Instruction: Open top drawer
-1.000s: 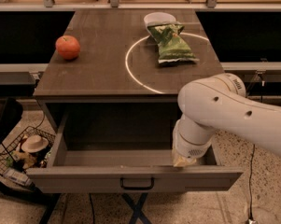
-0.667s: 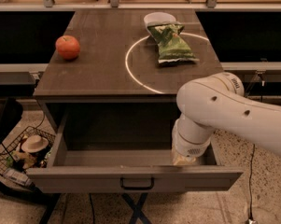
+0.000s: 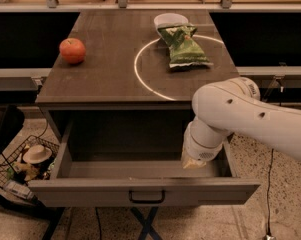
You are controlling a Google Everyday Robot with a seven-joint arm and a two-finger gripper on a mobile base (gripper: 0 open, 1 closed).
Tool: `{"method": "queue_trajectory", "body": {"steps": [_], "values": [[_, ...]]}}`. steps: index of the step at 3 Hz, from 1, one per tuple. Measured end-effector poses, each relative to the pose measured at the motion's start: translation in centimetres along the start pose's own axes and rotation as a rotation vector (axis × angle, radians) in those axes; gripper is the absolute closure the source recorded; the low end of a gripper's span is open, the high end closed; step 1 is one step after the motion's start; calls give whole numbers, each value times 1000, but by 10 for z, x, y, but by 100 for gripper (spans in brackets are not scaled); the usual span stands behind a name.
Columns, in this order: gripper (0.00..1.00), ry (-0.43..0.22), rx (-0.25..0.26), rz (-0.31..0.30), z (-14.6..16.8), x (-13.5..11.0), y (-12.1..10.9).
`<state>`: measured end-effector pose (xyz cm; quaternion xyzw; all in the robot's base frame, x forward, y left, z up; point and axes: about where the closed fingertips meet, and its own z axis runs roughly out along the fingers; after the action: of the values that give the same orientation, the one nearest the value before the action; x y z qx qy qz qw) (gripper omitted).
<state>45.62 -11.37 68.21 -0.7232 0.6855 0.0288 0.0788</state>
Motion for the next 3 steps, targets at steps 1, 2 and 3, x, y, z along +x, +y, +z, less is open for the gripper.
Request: {"method": "queue_trajectory", "body": {"steps": [1, 2, 3], "values": [[100, -48, -18, 29, 25, 5, 5], [100, -68, -42, 38, 39, 7, 17], [100, -67, -65, 37, 41, 10, 33]]}}
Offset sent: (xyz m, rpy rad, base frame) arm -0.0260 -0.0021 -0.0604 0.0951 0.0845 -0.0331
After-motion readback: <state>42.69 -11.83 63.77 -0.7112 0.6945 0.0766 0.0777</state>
